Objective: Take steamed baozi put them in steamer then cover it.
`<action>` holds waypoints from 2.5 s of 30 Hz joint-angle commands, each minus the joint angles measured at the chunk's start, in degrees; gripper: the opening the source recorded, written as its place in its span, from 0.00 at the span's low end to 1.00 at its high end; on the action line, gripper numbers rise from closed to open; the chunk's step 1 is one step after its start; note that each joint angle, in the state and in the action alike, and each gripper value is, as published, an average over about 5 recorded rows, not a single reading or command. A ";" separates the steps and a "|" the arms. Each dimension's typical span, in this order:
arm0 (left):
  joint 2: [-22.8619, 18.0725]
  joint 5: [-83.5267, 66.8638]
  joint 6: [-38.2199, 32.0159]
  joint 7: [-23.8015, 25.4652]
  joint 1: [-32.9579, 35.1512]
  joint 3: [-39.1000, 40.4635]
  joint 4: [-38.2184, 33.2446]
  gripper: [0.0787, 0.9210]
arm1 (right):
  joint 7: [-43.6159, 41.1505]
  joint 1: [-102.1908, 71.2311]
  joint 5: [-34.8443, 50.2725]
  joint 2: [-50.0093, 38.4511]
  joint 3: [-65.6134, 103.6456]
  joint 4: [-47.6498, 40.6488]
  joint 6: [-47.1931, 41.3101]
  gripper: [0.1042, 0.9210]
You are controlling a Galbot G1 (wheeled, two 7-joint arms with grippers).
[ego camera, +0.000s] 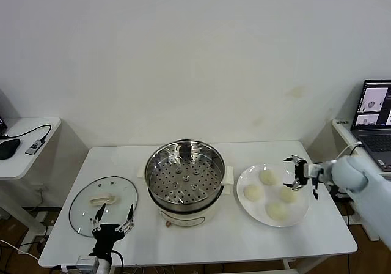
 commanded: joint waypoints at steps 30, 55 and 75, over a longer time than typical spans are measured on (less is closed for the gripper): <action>1.56 0.41 -0.82 0.05 -0.12 -2.46 -0.44 0.88 | -3.92 14.59 -1.31 15.85 -18.65 -22.22 -1.01 0.88; 1.60 0.39 -1.02 0.05 0.07 -2.97 -0.58 0.88 | -3.58 13.45 -2.31 17.02 -18.10 -23.86 -1.50 0.64; 3.14 -5.17 -1.31 1.00 0.58 -1.89 -2.15 0.88 | -5.45 33.53 18.29 3.31 -30.34 -0.33 -5.59 0.56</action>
